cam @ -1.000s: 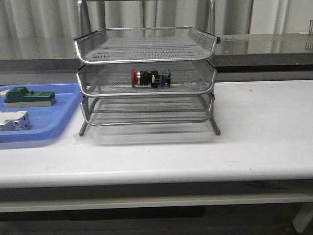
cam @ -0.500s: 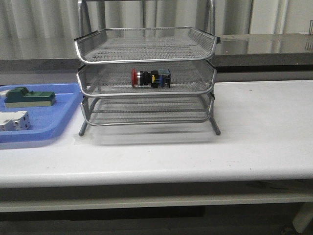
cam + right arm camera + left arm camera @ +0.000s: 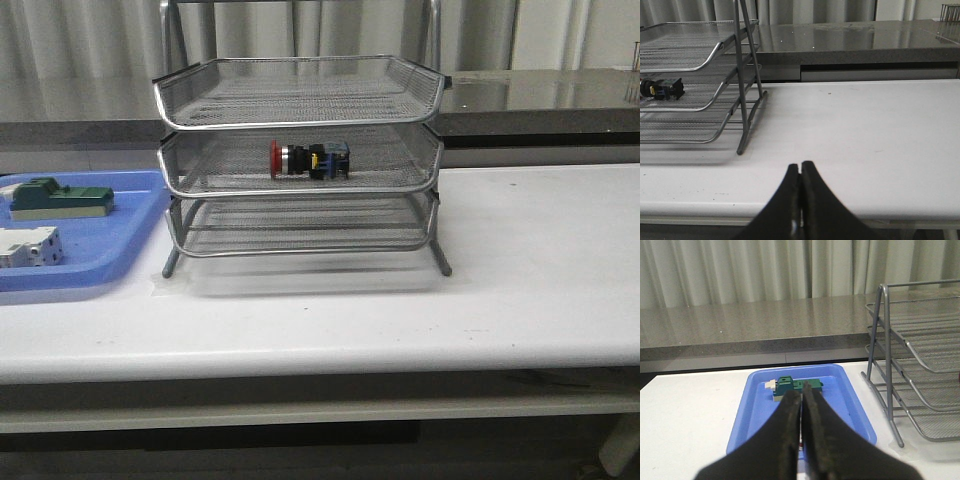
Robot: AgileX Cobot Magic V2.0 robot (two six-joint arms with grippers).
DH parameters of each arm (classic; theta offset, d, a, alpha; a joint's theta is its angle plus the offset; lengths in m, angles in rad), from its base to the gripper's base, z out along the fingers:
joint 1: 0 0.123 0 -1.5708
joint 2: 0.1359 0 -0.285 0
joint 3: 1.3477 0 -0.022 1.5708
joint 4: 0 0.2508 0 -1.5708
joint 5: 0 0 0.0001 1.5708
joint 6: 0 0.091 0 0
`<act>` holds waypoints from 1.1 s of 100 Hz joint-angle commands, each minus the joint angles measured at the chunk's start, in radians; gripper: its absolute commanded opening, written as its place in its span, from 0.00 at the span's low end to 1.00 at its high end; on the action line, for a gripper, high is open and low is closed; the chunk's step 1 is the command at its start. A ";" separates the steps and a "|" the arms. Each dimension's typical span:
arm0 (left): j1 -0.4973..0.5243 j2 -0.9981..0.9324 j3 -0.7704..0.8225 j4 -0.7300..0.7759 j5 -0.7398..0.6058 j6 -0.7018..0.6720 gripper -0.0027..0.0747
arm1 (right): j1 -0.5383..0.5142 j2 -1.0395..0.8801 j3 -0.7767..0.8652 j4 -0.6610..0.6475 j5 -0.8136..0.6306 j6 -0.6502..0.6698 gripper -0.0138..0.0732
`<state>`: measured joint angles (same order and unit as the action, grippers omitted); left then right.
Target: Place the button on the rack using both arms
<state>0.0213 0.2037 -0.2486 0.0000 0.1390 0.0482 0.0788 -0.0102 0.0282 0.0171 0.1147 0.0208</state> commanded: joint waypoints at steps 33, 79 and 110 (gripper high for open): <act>0.003 -0.203 0.191 0.014 -0.093 -0.048 0.04 | -0.001 -0.016 -0.016 -0.010 -0.080 0.000 0.08; 0.003 -0.242 0.296 0.021 -0.201 -0.070 0.04 | -0.001 -0.016 -0.016 -0.010 -0.079 0.000 0.08; 0.003 -0.242 0.296 0.021 -0.201 -0.070 0.04 | -0.001 -0.016 -0.016 -0.010 -0.079 0.000 0.08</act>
<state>0.0213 -0.0047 0.0014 0.0203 0.0284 -0.0107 0.0788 -0.0102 0.0282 0.0171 0.1147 0.0208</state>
